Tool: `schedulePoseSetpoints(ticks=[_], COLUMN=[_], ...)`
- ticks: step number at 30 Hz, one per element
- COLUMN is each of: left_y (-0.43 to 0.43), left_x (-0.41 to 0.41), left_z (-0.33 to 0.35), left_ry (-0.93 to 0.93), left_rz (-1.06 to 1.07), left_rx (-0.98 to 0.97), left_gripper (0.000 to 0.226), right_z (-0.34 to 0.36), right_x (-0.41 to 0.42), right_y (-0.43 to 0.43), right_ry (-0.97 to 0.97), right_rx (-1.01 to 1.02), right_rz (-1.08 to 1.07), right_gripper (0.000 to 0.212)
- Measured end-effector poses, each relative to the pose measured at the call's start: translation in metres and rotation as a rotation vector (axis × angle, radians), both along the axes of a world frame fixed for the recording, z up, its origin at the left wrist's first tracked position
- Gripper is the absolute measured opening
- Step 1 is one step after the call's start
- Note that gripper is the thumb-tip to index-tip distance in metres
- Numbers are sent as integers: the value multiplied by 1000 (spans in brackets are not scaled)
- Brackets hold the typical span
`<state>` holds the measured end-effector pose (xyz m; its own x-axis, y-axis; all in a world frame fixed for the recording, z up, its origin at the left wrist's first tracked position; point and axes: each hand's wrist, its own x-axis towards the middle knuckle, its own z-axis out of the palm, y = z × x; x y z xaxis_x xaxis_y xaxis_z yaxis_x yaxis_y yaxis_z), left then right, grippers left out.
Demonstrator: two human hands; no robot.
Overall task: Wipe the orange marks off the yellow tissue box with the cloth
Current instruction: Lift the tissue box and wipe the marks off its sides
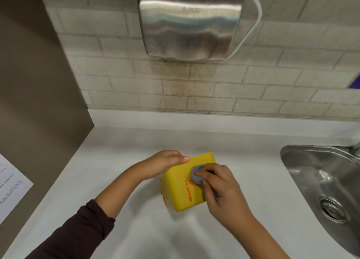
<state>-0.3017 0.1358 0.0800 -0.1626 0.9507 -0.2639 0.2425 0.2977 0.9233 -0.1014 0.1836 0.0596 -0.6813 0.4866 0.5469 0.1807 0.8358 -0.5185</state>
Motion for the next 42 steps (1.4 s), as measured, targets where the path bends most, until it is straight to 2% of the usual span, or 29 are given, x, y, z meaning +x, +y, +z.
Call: schedulePoseSetpoints(ticks=[5, 11, 16, 20, 23, 30, 34, 40, 42], left_y=[2, 1, 2, 3, 4, 4, 5, 7, 7], left_x=[-1, 0, -1, -3, -4, -7, -7, -9, -11], left_z=[-4, -4, -5, -6, -6, -5, -4, -2, -2], left_ry=[10, 21, 35, 59, 76, 83, 93, 61, 68], left_rz=[43, 48, 55, 64, 42, 82, 69, 20, 43], left_rx=[-13, -16, -28, -29, -43, -40, -53, -43, -51], left_gripper=[29, 51, 41, 32, 33, 42, 41, 30, 32], right_z=[4, -2, 7, 6, 3, 10, 9, 4, 3], right_x=[-23, -8, -16, -25, -12, -23, -22, 1, 11], right_y=[-5, -12, 2, -16, -14, 1, -9, -12, -8], right_ry=[52, 19, 55, 22, -41, 21, -84, -195, -224], right_rx=[-71, -66, -186, -225, -212, -260, -197, -84, -50], right_rz=[-126, 77, -61, 75, 176, 19, 115, 222, 238], right_gripper=[23, 24, 25, 22, 26, 24, 31, 25, 20])
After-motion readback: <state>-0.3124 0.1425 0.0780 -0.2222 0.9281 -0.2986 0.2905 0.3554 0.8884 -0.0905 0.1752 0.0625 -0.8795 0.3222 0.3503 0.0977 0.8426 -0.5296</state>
